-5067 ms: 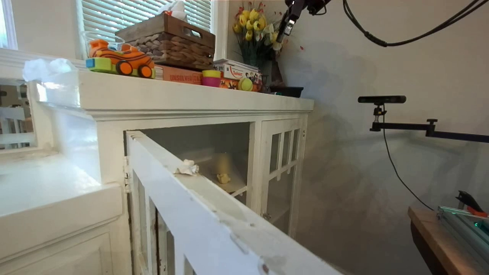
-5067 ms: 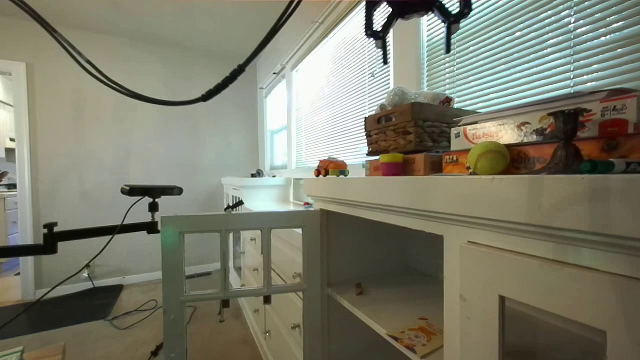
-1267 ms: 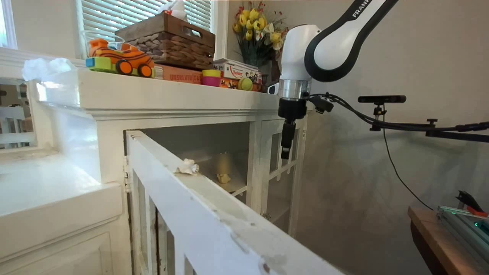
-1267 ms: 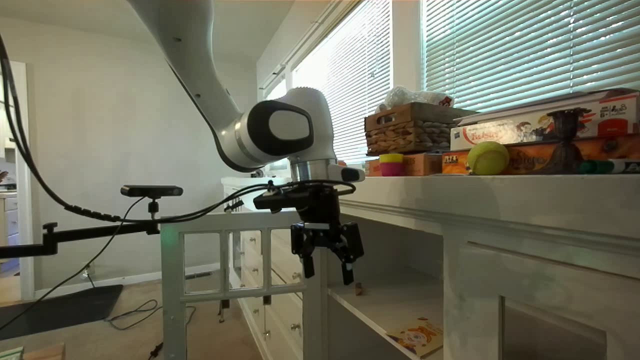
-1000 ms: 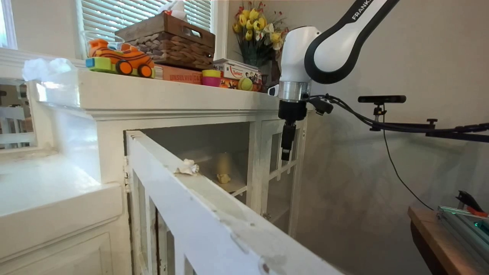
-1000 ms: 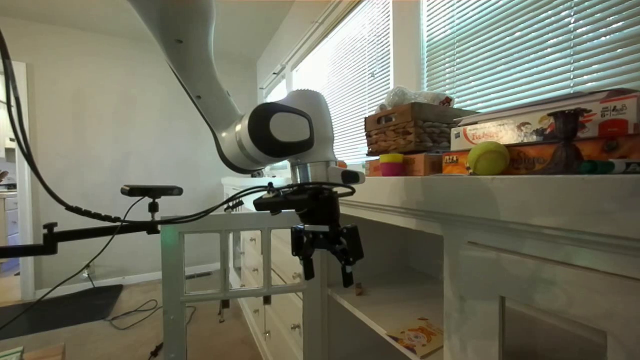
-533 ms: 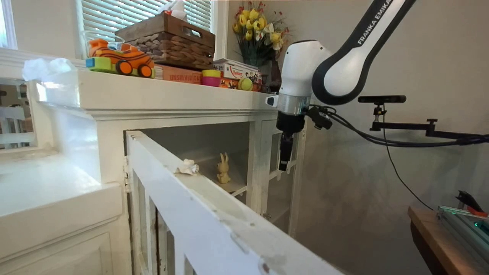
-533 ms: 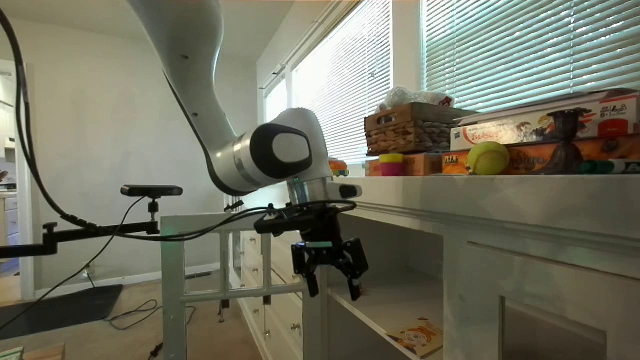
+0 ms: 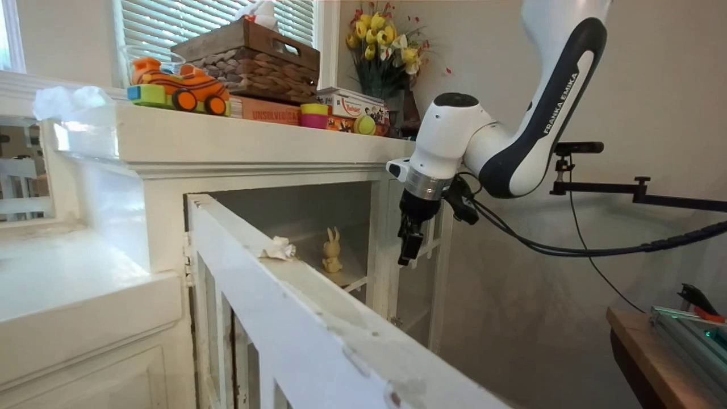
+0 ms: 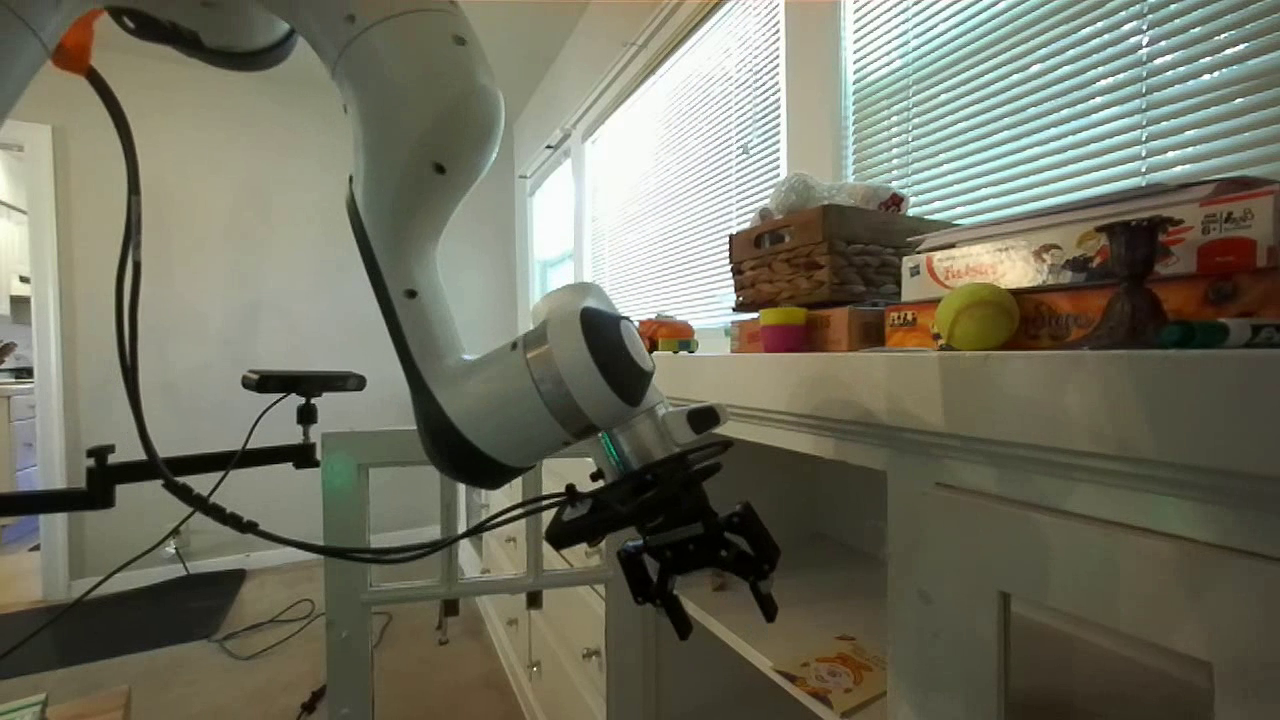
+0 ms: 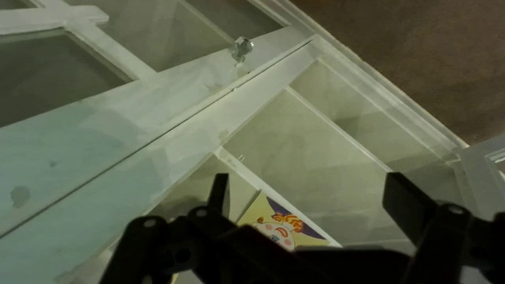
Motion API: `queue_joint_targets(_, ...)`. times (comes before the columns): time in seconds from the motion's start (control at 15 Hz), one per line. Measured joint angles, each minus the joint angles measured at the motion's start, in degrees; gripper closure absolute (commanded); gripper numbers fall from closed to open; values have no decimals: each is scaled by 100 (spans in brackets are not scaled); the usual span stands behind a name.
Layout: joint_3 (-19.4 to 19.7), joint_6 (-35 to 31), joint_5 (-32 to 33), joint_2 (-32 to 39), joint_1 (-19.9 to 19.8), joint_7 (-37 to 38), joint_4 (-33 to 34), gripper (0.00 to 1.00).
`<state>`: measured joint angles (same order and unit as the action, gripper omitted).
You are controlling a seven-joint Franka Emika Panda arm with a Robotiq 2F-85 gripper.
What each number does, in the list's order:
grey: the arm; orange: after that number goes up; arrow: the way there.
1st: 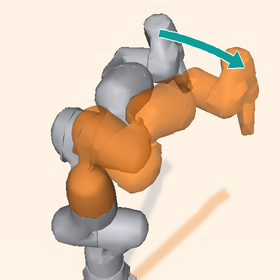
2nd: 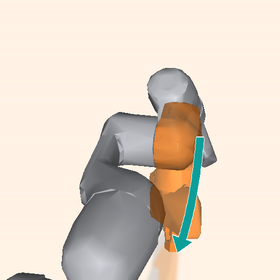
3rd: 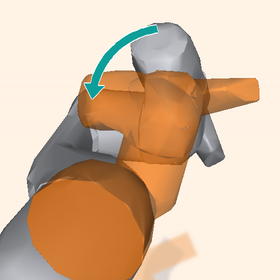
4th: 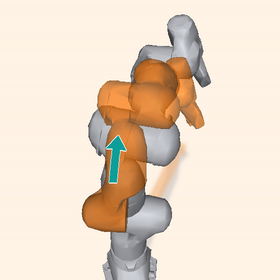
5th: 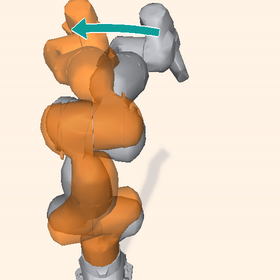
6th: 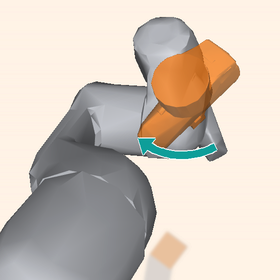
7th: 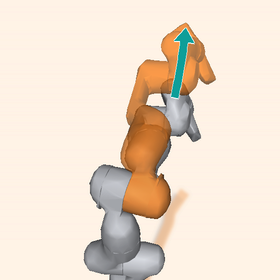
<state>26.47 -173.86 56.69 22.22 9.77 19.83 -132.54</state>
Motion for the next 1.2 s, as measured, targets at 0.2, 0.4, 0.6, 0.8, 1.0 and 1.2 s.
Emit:
queue_joint_targets(0.2,607,-9,753,325,675,749,406,0)
queue_joint_targets(0.4,782,-8,941,543,951,995,573,0)
queue_joint_targets(0.6,781,-37,946,578,931,960,594,0)
queue_joint_targets(0.8,772,-103,992,576,928,649,588,0)
queue_joint_targets(1.0,772,-101,1043,579,938,226,588,0)
queue_joint_targets(1.2,817,-54,1264,584,989,-52,599,0)
